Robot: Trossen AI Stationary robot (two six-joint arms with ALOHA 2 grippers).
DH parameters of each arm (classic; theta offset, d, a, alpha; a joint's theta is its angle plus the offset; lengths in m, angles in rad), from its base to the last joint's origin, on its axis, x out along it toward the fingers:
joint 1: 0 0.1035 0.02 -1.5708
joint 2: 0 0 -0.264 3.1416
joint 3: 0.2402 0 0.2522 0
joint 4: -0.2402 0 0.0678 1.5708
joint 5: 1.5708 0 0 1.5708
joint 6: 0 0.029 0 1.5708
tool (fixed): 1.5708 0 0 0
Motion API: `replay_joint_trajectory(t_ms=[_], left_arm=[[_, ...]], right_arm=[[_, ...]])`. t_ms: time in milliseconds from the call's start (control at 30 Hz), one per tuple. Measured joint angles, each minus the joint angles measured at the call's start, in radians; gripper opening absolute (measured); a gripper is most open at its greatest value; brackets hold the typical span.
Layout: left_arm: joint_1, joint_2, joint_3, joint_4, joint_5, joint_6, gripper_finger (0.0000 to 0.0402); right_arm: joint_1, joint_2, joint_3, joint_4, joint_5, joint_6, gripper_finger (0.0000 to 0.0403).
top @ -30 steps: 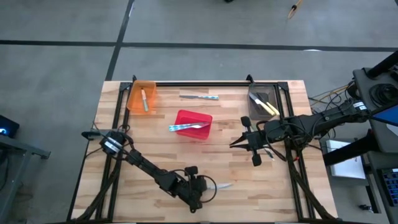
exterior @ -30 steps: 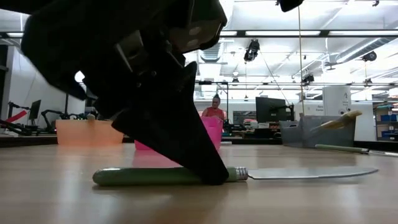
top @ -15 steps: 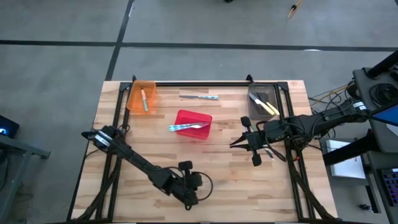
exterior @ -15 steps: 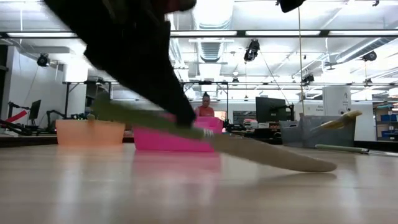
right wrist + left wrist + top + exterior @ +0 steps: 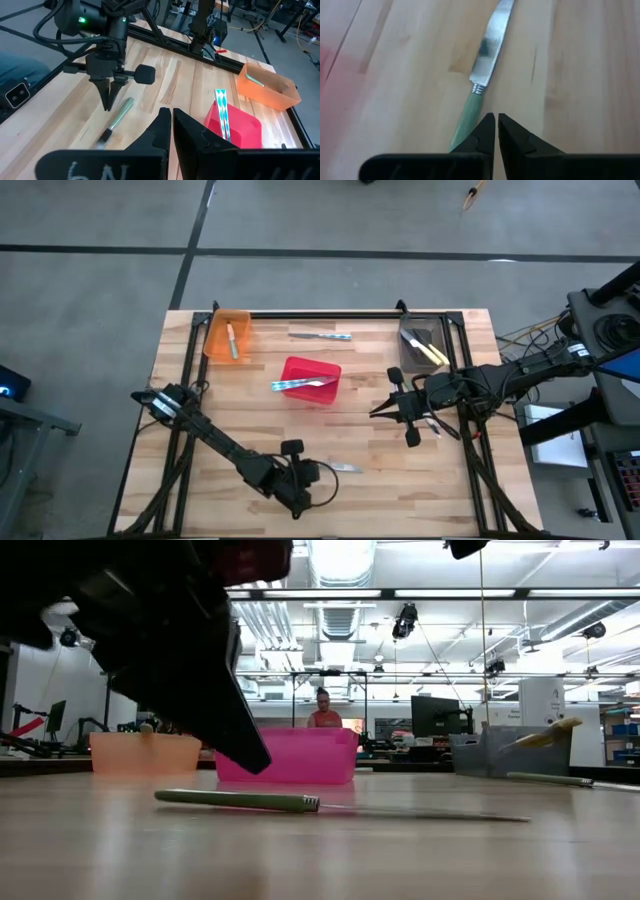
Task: Sort silverware by color (type)
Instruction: Put the bottom green table knife into the orange bin
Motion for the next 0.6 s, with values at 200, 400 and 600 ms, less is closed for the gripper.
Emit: replay_joint_trajectory(t_ms=[200,400,600], left_arm=[[0.002,-0.003,-0.014,-0.001,-0.055,0.042,0.0052],[0.016,-0.006,-0.100,0.132,-0.068,0.182,0.0116],[0.036,-0.047,-0.241,0.387,-0.054,0.316,0.0149]], right_arm=[[0.000,0.000,0.000,0.006,0.000,-0.003,0.0009],[0.000,0.000,0.000,0.008,0.000,-0.011,0.0009],[0.000,0.000,-0.021,0.049,-0.001,0.007,0.0009]])
